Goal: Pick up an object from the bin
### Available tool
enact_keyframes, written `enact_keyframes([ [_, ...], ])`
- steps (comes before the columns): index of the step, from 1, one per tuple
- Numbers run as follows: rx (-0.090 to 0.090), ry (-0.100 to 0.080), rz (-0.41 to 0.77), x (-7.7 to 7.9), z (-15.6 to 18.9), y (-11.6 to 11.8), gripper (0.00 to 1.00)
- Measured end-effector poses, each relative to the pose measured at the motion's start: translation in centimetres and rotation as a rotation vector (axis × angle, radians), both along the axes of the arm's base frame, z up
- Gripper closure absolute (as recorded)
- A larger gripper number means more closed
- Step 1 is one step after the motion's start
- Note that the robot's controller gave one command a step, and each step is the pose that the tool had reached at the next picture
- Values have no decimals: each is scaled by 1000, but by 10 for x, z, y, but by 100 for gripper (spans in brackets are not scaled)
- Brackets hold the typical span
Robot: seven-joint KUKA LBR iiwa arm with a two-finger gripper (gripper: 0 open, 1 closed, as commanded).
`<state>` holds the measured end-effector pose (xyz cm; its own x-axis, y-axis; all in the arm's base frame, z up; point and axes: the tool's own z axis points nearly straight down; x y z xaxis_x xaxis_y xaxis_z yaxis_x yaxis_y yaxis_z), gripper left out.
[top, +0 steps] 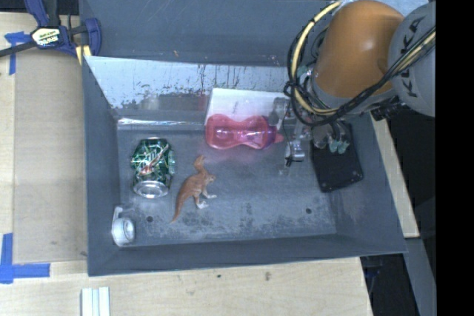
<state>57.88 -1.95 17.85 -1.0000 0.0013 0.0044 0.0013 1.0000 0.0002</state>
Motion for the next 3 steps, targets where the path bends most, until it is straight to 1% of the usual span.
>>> enact_keyframes([
  [1,0,-8,0,1,5,0,0],
  [2,-1,-15,-4,12,-35,7,0],
  [3,0,-9,-12,24,-63,30,0],
])
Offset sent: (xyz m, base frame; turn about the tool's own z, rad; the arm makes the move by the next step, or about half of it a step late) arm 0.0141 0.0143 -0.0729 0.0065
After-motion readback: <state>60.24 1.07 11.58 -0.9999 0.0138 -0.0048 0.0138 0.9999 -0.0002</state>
